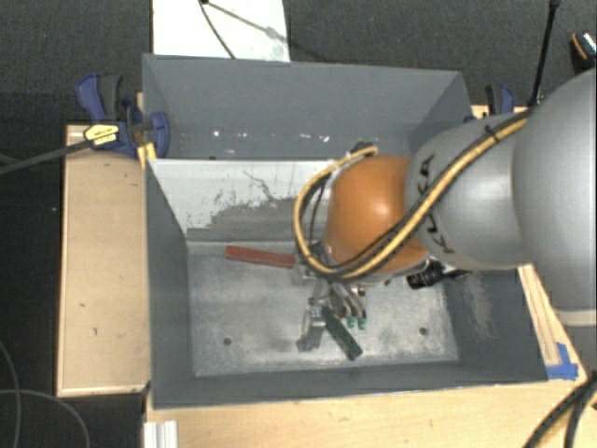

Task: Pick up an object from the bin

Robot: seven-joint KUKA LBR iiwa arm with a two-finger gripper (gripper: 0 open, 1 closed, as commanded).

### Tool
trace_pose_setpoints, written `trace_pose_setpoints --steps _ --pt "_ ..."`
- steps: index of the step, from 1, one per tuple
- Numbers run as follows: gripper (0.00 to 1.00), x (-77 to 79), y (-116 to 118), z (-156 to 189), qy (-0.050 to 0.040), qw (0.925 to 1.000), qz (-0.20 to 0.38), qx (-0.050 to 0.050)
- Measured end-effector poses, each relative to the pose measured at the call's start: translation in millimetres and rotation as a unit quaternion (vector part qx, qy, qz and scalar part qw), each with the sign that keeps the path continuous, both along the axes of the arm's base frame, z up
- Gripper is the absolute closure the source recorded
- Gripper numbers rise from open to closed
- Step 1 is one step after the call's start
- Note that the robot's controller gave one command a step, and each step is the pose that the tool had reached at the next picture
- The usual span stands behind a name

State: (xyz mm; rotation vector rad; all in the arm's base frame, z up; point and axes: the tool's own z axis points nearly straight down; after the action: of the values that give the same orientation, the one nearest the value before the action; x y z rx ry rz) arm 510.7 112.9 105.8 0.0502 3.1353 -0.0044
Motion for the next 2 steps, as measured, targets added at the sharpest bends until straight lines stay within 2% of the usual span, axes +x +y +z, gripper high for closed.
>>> trace_pose_setpoints --steps 1,2 --pt "0.0 -7.6 -74.4 -36.1 0.0033 0.9865 0.164 0.0" --pt "0.0 18.4 -84.3 -35.2 0.0004 0.9868 0.162 0.001"
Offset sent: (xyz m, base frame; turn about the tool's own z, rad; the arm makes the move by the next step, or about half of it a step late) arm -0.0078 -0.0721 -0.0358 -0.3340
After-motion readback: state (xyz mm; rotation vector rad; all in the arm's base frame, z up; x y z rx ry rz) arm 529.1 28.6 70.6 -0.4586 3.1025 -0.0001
